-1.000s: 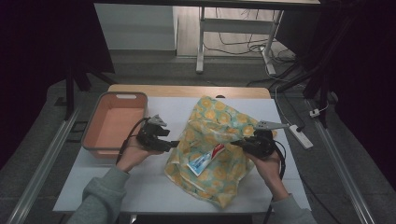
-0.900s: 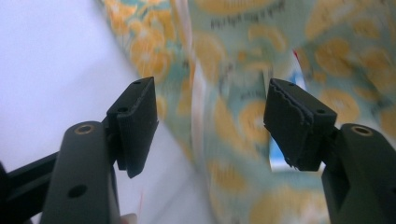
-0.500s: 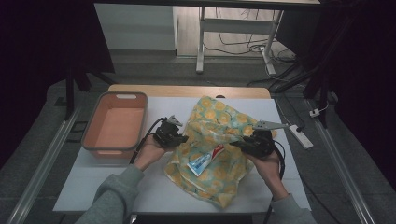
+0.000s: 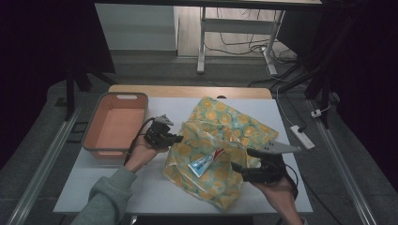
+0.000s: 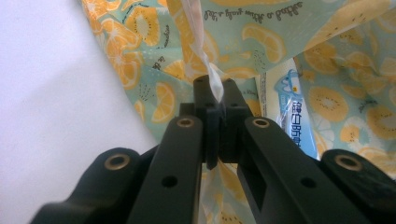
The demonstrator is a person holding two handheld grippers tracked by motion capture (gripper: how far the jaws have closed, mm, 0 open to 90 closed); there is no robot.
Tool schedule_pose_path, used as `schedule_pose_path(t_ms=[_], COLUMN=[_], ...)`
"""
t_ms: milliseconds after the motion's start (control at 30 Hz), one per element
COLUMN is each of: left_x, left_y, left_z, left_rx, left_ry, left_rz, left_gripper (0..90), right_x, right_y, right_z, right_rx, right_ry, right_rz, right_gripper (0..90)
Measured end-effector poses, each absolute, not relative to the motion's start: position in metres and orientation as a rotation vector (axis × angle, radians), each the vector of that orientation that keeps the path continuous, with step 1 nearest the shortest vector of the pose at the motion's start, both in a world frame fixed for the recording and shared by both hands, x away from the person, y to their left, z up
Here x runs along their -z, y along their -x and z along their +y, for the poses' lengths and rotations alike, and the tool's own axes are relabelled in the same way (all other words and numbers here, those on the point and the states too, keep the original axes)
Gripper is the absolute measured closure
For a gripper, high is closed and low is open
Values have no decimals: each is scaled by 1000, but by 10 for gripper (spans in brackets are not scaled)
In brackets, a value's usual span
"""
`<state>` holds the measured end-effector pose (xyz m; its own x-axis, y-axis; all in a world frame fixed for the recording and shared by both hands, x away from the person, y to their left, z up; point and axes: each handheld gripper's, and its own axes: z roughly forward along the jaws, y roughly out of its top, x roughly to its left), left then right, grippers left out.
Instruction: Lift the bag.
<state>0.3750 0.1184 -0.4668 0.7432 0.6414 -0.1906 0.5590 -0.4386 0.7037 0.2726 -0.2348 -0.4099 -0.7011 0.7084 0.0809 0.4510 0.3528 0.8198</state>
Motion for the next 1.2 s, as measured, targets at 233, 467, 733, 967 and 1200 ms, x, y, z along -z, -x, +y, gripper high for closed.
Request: schedule_pose_path(t_ms=[233, 467, 733, 967, 1200], left_x=[466, 468, 466, 460, 445], left_y=[-374, -373, -369, -362, -350], left_z=[123, 123, 131, 140, 152], left_rx=[-126, -109, -83, -41, 16], left_ry=[-2141, -2144, -2136, -2103, -2033], left_rz=[899, 909, 906, 891, 843], left_gripper=[878, 878, 878, 879, 878], right_x=[461, 503, 491, 455, 422], right_y=[-255, -261, -266, -264, -268], right_z=[-243, -231, -228, -235, -241], right_rx=[-1097, -1032, -1084, -1272, -1370], right_ry=[-1182, -1194, -1051, -964, -930], right_rz=[2340, 2517, 2543, 2415, 2312], right_gripper=[182, 367, 889, 890, 890])
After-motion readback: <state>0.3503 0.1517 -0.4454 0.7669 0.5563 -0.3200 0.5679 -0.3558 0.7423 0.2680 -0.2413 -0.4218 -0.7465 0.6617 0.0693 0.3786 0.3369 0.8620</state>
